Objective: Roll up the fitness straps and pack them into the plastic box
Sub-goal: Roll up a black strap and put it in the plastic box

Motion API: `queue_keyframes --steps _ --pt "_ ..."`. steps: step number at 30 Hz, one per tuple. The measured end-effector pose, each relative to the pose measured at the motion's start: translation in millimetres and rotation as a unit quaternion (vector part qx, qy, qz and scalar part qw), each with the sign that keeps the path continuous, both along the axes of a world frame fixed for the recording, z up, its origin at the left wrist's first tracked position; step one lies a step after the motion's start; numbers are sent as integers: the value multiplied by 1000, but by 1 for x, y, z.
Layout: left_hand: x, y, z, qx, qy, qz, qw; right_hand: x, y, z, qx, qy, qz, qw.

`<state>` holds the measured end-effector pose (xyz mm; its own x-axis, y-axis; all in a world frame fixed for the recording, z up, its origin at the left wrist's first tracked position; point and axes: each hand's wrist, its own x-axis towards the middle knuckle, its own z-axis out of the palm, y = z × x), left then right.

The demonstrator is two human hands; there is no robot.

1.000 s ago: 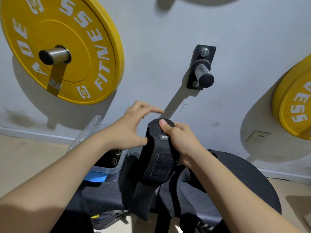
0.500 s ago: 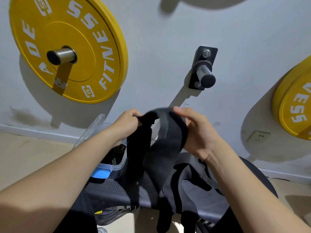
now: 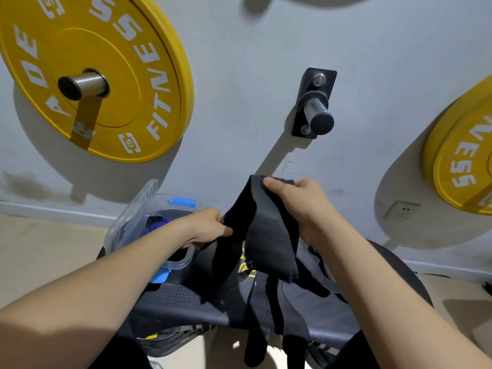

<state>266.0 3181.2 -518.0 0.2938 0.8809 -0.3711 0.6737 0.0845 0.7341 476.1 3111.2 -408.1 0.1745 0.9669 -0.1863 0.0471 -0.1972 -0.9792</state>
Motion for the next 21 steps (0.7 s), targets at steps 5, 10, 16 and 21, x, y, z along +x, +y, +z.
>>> queue_keyframes --steps 5,10,16,21 --pt "8 -7 -2 33 217 -63 974 4 8 2 -29 177 92 979" --pt "8 -2 -2 -28 178 -8 984 -8 25 -16 15 16 32 999" --pt "0 15 36 -59 -70 104 990 -26 41 -24 -55 48 41 996" --pt "-3 5 62 -20 -255 34 966 -31 52 -25 -61 120 27 991"
